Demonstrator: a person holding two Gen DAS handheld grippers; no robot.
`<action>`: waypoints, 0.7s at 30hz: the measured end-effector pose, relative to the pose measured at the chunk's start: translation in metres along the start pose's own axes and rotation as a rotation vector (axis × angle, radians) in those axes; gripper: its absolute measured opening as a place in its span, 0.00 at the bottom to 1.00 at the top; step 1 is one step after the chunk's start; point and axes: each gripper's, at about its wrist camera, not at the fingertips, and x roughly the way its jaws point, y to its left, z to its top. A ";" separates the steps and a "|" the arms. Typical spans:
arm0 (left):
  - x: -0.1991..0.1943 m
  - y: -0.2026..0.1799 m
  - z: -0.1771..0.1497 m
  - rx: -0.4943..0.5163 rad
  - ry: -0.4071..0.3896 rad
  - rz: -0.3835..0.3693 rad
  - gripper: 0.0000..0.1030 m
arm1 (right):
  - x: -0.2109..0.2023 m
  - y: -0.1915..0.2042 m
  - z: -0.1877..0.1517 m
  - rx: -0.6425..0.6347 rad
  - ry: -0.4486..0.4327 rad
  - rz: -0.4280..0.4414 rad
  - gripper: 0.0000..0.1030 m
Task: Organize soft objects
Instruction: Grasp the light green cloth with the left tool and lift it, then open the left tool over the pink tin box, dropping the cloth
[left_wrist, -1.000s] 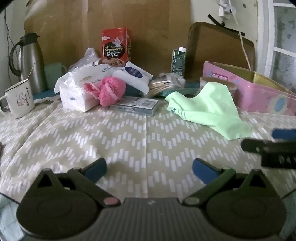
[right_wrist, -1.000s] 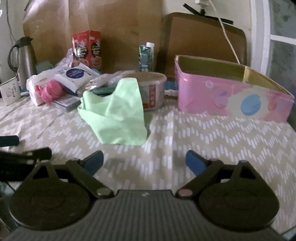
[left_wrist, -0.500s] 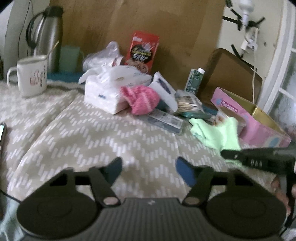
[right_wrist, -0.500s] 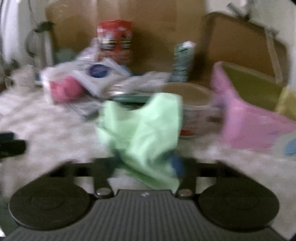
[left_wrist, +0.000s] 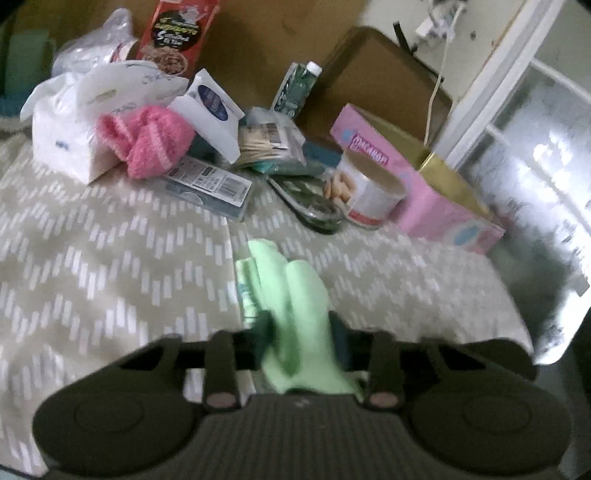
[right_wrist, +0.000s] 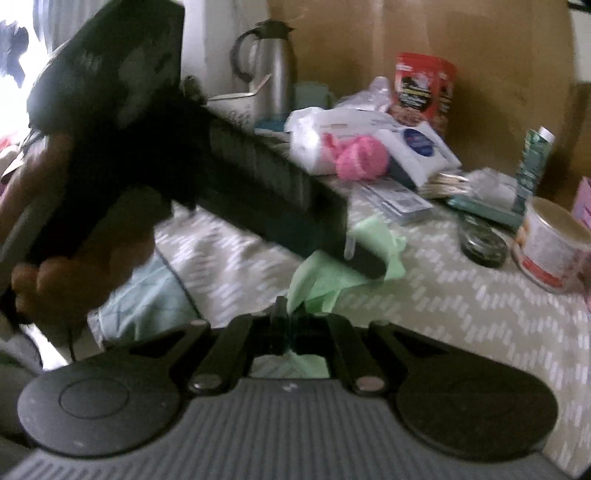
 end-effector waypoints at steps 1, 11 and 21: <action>0.003 -0.002 0.005 -0.019 0.017 -0.027 0.07 | -0.001 -0.001 0.000 0.008 -0.013 -0.010 0.05; 0.045 -0.113 0.079 0.203 -0.052 -0.275 0.06 | -0.053 -0.052 -0.005 0.039 -0.287 -0.354 0.05; 0.132 -0.233 0.153 0.280 -0.117 -0.185 0.66 | -0.085 -0.184 0.008 0.117 -0.347 -0.730 0.14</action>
